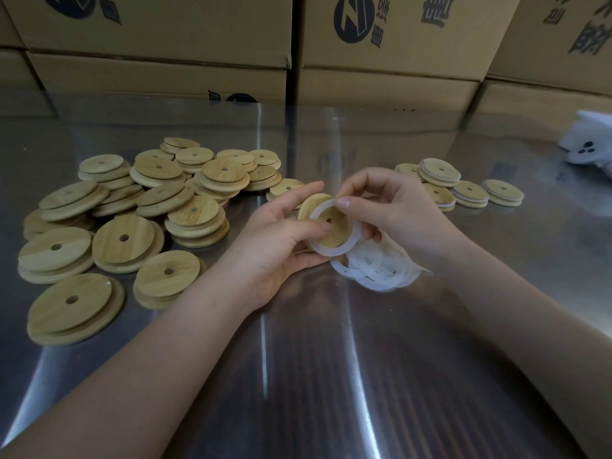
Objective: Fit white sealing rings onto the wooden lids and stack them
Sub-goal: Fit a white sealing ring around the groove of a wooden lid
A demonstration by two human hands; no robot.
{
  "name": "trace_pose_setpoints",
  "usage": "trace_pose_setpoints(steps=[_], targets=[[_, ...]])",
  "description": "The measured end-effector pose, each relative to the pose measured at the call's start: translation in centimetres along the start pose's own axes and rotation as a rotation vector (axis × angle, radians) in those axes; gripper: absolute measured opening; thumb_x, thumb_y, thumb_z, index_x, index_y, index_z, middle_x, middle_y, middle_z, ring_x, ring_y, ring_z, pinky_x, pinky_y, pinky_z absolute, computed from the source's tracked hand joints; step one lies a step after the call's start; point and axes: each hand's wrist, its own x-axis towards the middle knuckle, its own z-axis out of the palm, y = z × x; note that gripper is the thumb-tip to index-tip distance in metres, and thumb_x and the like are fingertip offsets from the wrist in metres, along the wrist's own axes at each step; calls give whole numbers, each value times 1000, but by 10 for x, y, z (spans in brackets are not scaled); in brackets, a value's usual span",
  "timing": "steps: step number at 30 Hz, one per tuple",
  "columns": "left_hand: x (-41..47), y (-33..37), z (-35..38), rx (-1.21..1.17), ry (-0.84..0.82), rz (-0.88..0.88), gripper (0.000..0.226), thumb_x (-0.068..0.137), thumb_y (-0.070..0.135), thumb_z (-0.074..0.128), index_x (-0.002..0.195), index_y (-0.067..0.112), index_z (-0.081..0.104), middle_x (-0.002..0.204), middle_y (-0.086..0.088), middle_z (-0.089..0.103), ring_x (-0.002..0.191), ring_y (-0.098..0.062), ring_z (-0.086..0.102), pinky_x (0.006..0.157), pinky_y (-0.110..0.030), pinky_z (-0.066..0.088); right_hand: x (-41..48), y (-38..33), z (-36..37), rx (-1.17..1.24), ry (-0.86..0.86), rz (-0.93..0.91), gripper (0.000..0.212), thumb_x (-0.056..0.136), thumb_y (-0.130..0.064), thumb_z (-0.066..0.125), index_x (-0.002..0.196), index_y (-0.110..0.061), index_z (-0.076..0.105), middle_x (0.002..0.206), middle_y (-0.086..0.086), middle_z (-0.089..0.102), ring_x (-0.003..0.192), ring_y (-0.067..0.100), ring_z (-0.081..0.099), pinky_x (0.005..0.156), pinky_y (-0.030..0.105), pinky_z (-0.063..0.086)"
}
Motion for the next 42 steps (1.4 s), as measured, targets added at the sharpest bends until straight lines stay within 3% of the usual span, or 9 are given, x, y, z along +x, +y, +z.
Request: trace_pose_setpoints(steps=[14,27,42], targets=[[0,1,1,60,-31,14,49,90,-5,55,126,27,64,116,-6,70,106,-23,69,80,-41,60,0,-2,3,15,55,-55,11,88,-13,70,82,-21,71,70,-12,65,56,3,55,50,14,42],[-4,0,5,215,-9,133,44,94,1,57,130,25,60,104,0,75,97,-15,72,79,-34,60,1,-1,2,-83,96,-57,13,89,-16,70,82,-26,72,75,-7,68,61,9,59,56,22,48],[-6,0,7,295,-5,218,43,94,-3,54,126,26,60,106,1,75,99,-12,71,81,-27,59,1,-2,2,-96,102,-74,8,90,-12,68,84,-17,70,71,-8,66,58,13,58,54,23,49]])
